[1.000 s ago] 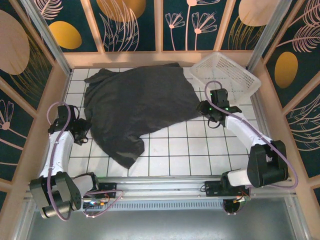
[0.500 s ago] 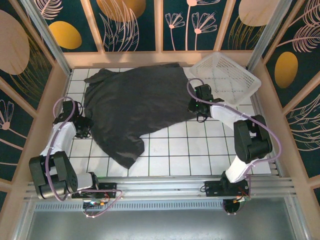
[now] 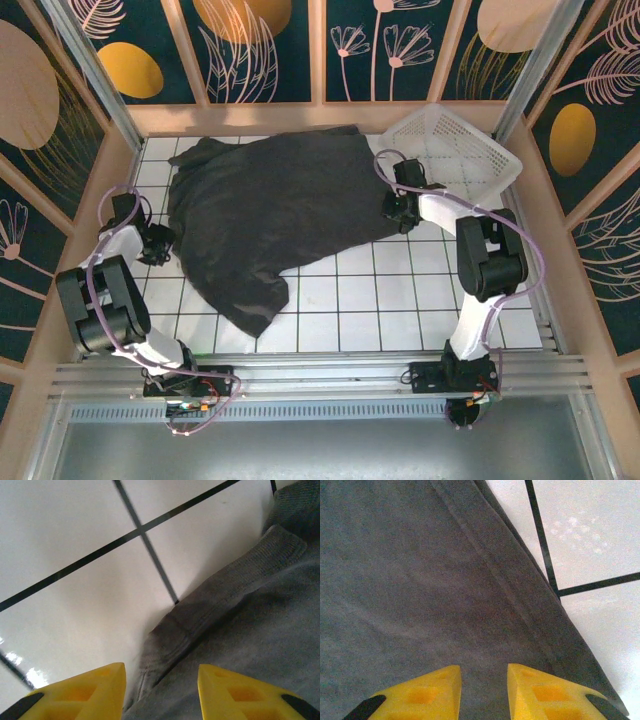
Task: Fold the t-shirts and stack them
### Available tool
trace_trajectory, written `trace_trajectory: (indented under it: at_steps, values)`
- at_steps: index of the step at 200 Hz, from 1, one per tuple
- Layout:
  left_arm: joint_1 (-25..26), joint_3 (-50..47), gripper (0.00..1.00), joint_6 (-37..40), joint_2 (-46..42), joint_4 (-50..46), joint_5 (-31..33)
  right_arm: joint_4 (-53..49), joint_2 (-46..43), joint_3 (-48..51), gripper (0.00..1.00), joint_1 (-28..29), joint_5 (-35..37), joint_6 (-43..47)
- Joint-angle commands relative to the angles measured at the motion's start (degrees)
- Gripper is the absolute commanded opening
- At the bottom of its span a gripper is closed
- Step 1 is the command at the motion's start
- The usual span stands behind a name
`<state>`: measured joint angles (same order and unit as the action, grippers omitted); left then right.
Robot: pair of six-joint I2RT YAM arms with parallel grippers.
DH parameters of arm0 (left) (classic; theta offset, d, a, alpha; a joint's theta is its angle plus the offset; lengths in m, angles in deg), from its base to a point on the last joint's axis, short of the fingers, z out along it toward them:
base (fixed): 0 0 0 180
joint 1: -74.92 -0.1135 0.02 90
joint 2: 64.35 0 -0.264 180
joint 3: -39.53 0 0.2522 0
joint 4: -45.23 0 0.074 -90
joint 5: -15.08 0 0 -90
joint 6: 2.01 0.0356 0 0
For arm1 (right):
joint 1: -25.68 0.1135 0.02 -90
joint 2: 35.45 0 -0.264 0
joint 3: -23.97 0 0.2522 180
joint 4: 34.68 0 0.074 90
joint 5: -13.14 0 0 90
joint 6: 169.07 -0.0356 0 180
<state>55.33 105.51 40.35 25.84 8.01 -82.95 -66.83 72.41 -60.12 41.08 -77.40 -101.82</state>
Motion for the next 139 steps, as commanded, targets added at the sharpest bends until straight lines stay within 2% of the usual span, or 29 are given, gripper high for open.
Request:
trace_trajectory:
  at_steps: [1,36,80,99,121,139]
  values:
    - [-0.15,1.03,0.41,2.09,2.11,1.14,-0.57,-2.53,1.43,-2.00,0.32,-0.52,1.23,1.49]
    - [-0.11,0.20,0.38,2.21,3.50,1.10,0.74,-2.52,2.86,-2.67,0.32,-0.54,1.24,1.50]
    - [-0.12,-1.33,0.35,1.07,6.74,6.35,-3.18,-3.76,4.59,-3.65,0.32,-0.55,3.21,1.29]
    - [-0.10,-1.43,0.25,0.92,7.63,7.20,-3.67,-4.79,4.93,-3.89,0.32,-0.62,5.77,1.38]
    - [-0.10,-0.94,0.01,1.39,9.83,6.87,-2.01,-6.27,5.01,-4.01,0.31,-0.78,10.12,1.94]
    - [-0.19,0.57,0.00,2.50,9.64,5.05,1.57,-6.81,4.36,-3.30,0.29,-1.30,13.15,2.52]
